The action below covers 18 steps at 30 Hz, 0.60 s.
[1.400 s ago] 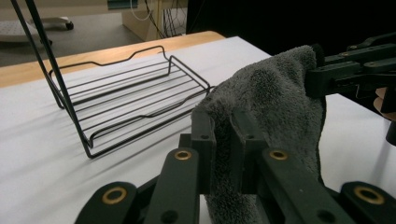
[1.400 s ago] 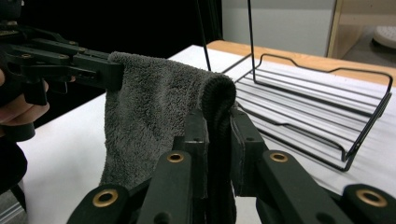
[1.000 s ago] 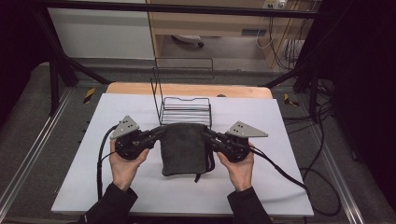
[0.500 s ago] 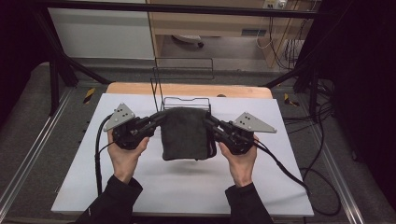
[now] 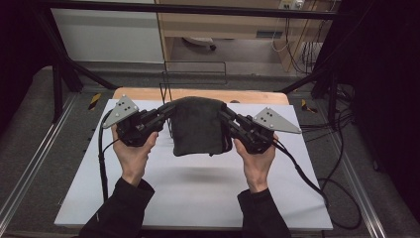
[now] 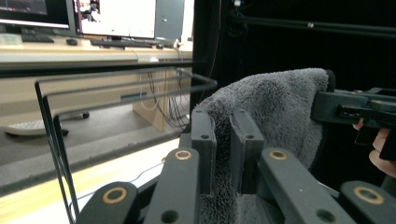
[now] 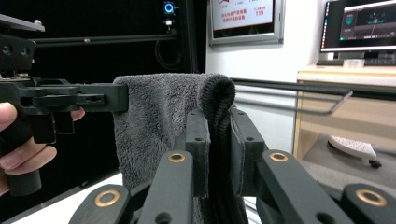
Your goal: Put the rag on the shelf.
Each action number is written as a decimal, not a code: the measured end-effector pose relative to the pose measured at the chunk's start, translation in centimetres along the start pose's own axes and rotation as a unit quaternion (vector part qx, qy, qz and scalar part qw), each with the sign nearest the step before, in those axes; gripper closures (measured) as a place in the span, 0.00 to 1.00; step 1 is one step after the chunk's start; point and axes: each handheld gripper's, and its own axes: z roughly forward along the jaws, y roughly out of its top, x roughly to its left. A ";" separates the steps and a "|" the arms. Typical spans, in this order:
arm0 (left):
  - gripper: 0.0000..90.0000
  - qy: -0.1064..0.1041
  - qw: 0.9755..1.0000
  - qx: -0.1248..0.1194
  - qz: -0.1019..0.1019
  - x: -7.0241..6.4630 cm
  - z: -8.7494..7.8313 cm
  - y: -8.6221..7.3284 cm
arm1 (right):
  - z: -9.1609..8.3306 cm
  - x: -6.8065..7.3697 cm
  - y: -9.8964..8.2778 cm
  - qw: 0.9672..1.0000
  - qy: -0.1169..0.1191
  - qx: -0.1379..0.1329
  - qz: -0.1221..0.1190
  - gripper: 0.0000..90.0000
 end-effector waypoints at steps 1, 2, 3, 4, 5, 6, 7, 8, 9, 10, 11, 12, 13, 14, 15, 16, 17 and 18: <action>0.91 0.000 1.000 -0.002 0.000 0.1 0.0 0.3 | 0.0 0.0 0.2 1.000 -0.001 -0.003 -0.002 0.89; 0.91 0.001 1.000 -0.006 0.000 0.1 0.0 0.5 | 0.1 0.0 0.5 1.000 -0.002 -0.006 -0.004 0.89; 0.91 0.002 1.000 -0.008 0.001 0.2 0.0 0.8 | 0.2 0.1 0.7 1.000 -0.002 -0.008 -0.005 0.89; 0.91 0.002 1.000 -0.013 0.001 0.2 0.0 1.1 | 0.2 0.1 1.0 1.000 -0.003 -0.011 -0.007 0.89; 0.91 0.002 1.000 -0.015 0.002 0.3 0.0 1.3 | 0.3 0.0 1.2 1.000 -0.004 -0.014 -0.009 0.89; 0.91 0.003 1.000 -0.019 0.001 0.3 0.0 1.5 | 0.4 0.0 1.4 1.000 -0.004 -0.016 -0.008 0.89; 0.91 0.003 1.000 -0.022 0.000 0.4 0.0 1.7 | 0.5 0.1 1.6 1.000 -0.006 -0.019 -0.010 0.89; 0.91 0.004 1.000 -0.026 -0.003 0.5 0.0 2.0 | 0.6 0.1 1.8 1.000 -0.006 -0.021 -0.012 0.89; 0.91 0.005 1.000 -0.029 -0.005 0.6 0.0 2.2 | 0.7 0.1 2.0 1.000 -0.006 -0.022 -0.015 0.89; 0.91 0.006 0.999 -0.031 -0.005 0.6 0.0 2.3 | 0.8 0.1 2.2 1.000 -0.007 -0.024 -0.016 0.89; 0.91 0.006 0.999 -0.033 -0.005 0.7 0.1 2.5 | 0.9 0.1 2.4 1.000 -0.007 -0.026 -0.015 0.89; 0.91 0.008 0.999 -0.035 -0.004 0.8 0.1 2.7 | 1.0 0.1 2.7 0.999 -0.008 -0.028 -0.017 0.89; 0.91 0.007 0.999 -0.038 -0.004 0.8 0.2 2.9 | 1.2 0.1 2.9 0.999 -0.010 -0.028 -0.019 0.89; 0.91 0.007 0.999 -0.039 -0.004 0.9 0.2 3.1 | 1.3 0.1 3.2 0.999 -0.011 -0.030 -0.019 0.89; 0.91 0.008 0.999 -0.043 -0.004 0.9 0.3 3.4 | 1.4 0.1 3.5 0.999 -0.011 -0.033 -0.021 0.89; 0.91 0.008 0.999 -0.045 -0.003 1.0 0.3 3.6 | 1.5 0.1 3.7 0.999 -0.012 -0.035 -0.023 0.89; 0.91 0.009 0.999 -0.049 -0.002 1.0 0.4 3.9 | 1.6 0.0 4.0 0.999 -0.014 -0.038 -0.022 0.89; 0.91 0.010 0.999 -0.053 -0.001 1.1 0.4 4.2 | 1.8 0.0 4.3 0.999 -0.014 -0.040 -0.024 0.89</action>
